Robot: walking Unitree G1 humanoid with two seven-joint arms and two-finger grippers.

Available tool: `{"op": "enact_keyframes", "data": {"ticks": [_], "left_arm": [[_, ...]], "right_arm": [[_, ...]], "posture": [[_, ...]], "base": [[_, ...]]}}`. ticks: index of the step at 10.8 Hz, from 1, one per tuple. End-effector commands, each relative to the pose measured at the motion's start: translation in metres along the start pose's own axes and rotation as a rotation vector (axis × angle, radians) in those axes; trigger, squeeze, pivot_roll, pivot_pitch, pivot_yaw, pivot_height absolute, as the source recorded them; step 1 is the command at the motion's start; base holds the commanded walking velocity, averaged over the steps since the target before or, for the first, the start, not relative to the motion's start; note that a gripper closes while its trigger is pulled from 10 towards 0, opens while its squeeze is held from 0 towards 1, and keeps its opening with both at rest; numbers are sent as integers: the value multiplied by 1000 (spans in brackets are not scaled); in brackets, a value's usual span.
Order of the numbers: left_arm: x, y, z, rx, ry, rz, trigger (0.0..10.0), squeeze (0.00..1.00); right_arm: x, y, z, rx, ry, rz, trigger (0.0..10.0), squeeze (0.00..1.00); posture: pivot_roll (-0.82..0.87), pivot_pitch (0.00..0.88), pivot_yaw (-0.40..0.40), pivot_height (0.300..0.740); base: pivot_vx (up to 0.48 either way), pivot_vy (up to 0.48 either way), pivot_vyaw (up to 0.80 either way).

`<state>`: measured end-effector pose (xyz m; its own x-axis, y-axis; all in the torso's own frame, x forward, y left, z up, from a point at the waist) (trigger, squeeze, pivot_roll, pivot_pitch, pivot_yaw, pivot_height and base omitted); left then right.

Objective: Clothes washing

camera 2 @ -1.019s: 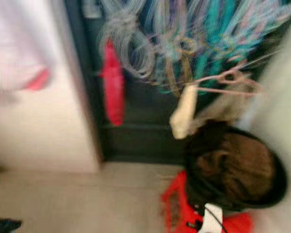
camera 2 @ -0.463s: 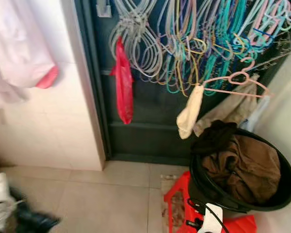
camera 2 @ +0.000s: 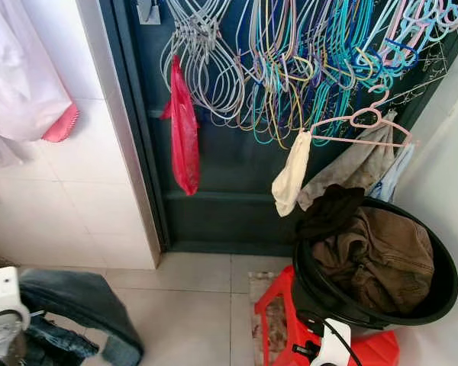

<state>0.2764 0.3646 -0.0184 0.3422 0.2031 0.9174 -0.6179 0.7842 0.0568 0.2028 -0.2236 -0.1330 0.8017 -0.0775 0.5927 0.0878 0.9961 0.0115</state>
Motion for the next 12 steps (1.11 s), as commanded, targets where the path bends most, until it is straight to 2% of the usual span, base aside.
{"op": "enact_keyframes", "data": {"ticks": [1, 4, 6, 9, 12], "left_arm": [[8, 10, -2, 27, -27, -9, 10000, 0], [10, 25, -1, 117, -51, 29, 10000, 0], [8, 22, 0, 110, -47, 27, 10000, 0], [8, 19, 0, 102, -48, 27, 10000, 0], [9, 15, 0, 82, -51, 31, 10000, 0]], "right_arm": [[5, -4, 0, -8, -15, -1, 10000, 0], [5, -5, 0, -13, -13, 11, 10000, 0], [4, -5, 0, -13, -10, 28, 10000, 0], [3, -6, 1, -15, -6, 47, 10000, 0], [2, -5, 0, -8, -2, 28, 10000, 0]], "posture": [[23, 0, -15, 740], [23, 0, -14, 740], [21, 0, -14, 740], [21, 0, -14, 740], [20, 0, -13, 740]], "base": [[0, 0, 0], [0, 0, 0], [0, 0, 0], [0, 0, 800], [0, 0, 283]]}}
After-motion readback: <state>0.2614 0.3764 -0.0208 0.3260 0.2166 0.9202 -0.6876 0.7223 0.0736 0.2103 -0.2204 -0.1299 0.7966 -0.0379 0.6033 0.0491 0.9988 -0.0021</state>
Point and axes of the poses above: a point about 5 cm out from each wrist's last joint towards the gripper, its own z axis pointing back from the gripper into the wrist, its own x axis along the axis of the wrist's last joint, y = z × x, the point moved 6 cm from there along -z, pointing out of the wrist towards the gripper, and after that the axes turned 15 degrees about z, right-handed, at the moved point
